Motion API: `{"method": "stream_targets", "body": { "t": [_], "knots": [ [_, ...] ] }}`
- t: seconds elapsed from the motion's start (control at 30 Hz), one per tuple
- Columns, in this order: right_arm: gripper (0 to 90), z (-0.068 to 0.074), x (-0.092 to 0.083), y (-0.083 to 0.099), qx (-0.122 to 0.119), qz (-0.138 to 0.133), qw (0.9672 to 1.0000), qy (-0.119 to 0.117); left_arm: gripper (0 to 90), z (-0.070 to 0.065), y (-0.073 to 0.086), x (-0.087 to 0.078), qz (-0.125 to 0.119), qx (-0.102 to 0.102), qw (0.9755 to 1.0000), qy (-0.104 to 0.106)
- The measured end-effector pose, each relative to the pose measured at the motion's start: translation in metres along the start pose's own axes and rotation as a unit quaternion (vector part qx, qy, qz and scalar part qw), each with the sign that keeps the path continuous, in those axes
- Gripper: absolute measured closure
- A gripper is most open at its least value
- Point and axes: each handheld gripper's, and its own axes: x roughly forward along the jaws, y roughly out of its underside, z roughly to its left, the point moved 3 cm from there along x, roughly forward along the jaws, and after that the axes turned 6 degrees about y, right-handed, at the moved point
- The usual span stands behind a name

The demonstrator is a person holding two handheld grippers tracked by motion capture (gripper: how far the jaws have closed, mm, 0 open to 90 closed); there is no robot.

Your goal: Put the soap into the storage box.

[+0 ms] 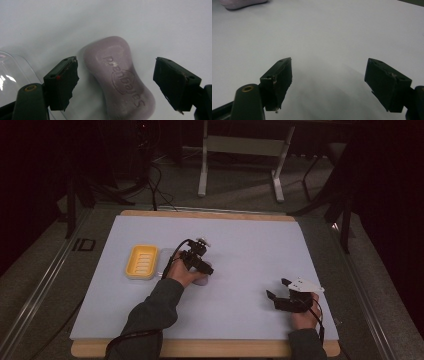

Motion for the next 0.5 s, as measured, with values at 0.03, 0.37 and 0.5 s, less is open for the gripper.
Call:
{"method": "stream_targets", "body": {
  "t": [0.03,0.37,0.5],
  "knots": [
    [21.7,0.0,0.0,0.0,0.0,0.0,1.0,0.0,19.2,0.001,0.0,0.001,0.002,-0.002,1.0,0.001],
    [21.7,0.001,0.0,0.0,-0.003,-0.001,1.0,-0.001,15.6,-0.001,0.0,0.016,0.036,-0.018,0.9992,0.001],
    [21.7,0.001,0.0,0.0,-0.003,-0.001,1.0,-0.002,18.6,0.001,0.0,0.019,0.047,-0.022,0.9986,-0.012]
  ]
}}
